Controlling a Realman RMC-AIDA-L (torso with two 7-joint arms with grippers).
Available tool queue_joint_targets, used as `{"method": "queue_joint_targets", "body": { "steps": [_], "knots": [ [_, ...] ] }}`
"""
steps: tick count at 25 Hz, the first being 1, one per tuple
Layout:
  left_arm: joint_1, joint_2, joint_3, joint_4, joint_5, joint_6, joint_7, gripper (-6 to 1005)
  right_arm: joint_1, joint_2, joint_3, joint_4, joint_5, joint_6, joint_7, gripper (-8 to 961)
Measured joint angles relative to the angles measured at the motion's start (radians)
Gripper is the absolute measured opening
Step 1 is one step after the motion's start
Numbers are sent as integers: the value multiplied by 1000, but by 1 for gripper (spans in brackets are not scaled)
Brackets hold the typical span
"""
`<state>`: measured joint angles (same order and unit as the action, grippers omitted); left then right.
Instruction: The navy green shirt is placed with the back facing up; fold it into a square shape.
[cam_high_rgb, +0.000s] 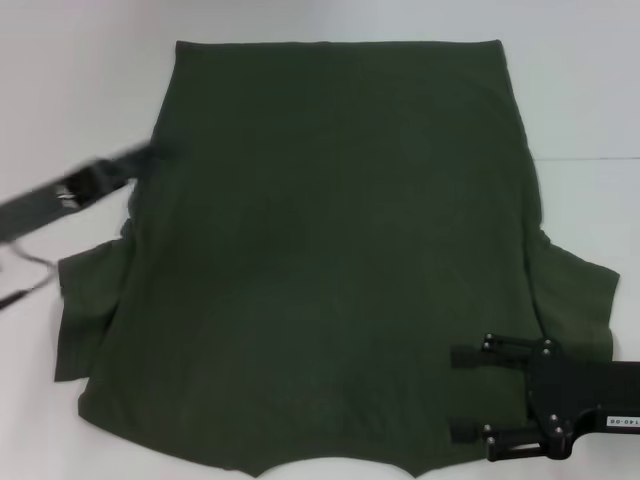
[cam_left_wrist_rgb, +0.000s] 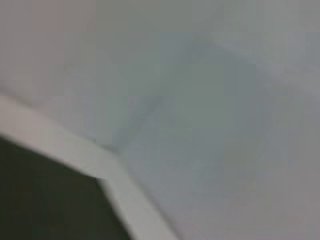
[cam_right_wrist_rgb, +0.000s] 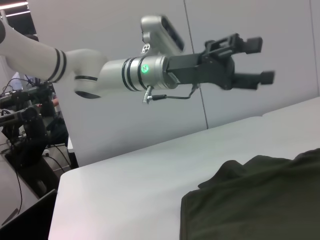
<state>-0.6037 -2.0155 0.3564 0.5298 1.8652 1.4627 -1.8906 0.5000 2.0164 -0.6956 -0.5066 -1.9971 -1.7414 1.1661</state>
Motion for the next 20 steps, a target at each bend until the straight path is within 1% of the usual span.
{"method": "queue_joint_targets", "body": {
  "steps": [2, 4, 5, 6, 7, 11, 14, 20],
  "knots": [
    [25, 14, -7, 21, 21, -66, -120, 933, 0, 0, 0, -2, 0, 0, 0, 898],
    [52, 23, -9, 53, 77, -118, -242, 933, 0, -1, 0, -3, 0, -1, 0, 898],
    [62, 27, -12, 72, 122, -141, -305, 933, 0, -1, 0, -4, 0, -1, 0, 898],
    [73, 29, -27, 89, 196, -163, -377, 933, 0, -1, 0, -4, 0, -1, 0, 898],
    [73, 29, -27, 89, 196, -163, -377, 933, 0, -1, -1, -4, 0, -1, 0, 898],
    [77, 34, -79, 79, 316, -200, -416, 933, 0, 1, -3, -6, 0, -1, 0, 897],
    [78, 35, -77, 57, 358, -231, -419, 933, 0, 1, -11, -7, 0, -1, 0, 897],
    [78, 29, -66, 45, 397, -273, -407, 933, 0, -2, -13, -7, 0, -1, 0, 897]
  ]
}}
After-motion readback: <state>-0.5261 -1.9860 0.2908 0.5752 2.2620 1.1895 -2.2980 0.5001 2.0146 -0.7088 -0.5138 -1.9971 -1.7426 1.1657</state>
